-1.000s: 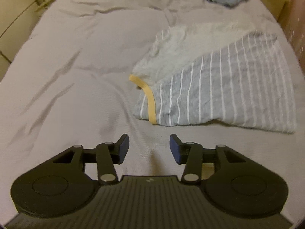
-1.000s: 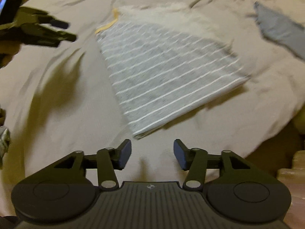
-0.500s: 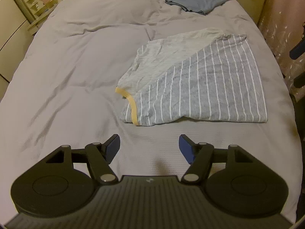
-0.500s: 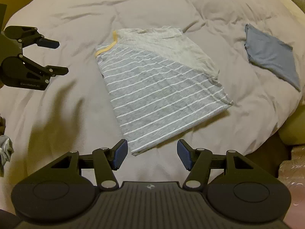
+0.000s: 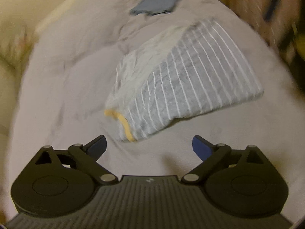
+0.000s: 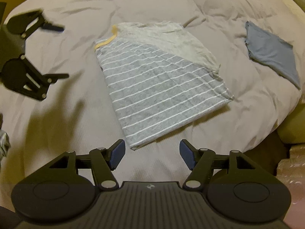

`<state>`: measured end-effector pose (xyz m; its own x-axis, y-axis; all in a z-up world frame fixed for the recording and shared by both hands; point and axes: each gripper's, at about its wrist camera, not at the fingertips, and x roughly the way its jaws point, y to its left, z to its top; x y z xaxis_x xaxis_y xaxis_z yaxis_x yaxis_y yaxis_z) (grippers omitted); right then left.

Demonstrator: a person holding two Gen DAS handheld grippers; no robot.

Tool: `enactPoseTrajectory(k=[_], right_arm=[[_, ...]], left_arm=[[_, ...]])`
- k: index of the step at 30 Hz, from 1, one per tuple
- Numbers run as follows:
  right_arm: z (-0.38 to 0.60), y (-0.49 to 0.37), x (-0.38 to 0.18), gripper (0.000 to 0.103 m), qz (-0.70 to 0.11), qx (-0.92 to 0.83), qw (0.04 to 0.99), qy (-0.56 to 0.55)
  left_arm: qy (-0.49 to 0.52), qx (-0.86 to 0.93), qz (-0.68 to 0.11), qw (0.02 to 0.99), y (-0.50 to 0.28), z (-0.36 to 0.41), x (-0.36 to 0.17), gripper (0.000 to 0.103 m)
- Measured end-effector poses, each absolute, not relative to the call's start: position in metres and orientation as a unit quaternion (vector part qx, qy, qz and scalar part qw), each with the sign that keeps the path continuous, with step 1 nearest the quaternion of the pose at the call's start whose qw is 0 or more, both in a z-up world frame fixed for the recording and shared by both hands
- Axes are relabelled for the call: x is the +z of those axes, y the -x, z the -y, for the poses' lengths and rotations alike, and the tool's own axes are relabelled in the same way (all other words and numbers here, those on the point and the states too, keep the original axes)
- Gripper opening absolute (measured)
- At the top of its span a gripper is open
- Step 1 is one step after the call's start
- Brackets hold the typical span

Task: Fold clothes

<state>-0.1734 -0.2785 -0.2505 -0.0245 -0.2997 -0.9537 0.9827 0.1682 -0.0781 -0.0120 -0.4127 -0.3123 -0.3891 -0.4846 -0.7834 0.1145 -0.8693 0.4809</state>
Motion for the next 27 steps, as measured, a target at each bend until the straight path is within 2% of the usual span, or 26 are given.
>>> enactPoseTrajectory(k=[5,10,16,20,24,26,27], right_arm=[[0.266,0.148,-0.259,0.069,-0.511,-0.532,0.618,-0.271],[0.263,0.127,-0.284,0.067,-0.523,-0.521,0.634,-0.232],[0.271,0.104,-0.323,0.065,-0.536,-0.503,0.645,-0.211],[0.278,0.089,-0.34,0.068,-0.541,-0.512,0.643,-0.178],[0.286,0.075,-0.358,0.069,-0.54,-0.532,0.636,-0.145],[0.288,0.069,-0.369,0.069,-0.547,-0.544,0.625,-0.122],[0.288,0.067,-0.374,0.069,-0.55,-0.549,0.619,-0.11]], left_arm=[[-0.515,-0.799,0.291,0.113,0.013,0.413,-0.349,0.096],[-0.495,-0.794,0.341,0.09,0.018,0.427,-0.389,0.082],[-0.438,-0.791,0.424,0.052,0.018,0.441,-0.425,0.082],[-0.409,-0.778,0.476,0.033,0.022,0.457,-0.44,0.081],[-0.411,-0.765,0.493,0.054,0.028,0.478,-0.45,0.067],[-0.414,-0.762,0.495,0.059,0.031,0.482,-0.455,0.064],[-0.413,-0.759,0.5,0.056,0.032,0.482,-0.457,0.058]])
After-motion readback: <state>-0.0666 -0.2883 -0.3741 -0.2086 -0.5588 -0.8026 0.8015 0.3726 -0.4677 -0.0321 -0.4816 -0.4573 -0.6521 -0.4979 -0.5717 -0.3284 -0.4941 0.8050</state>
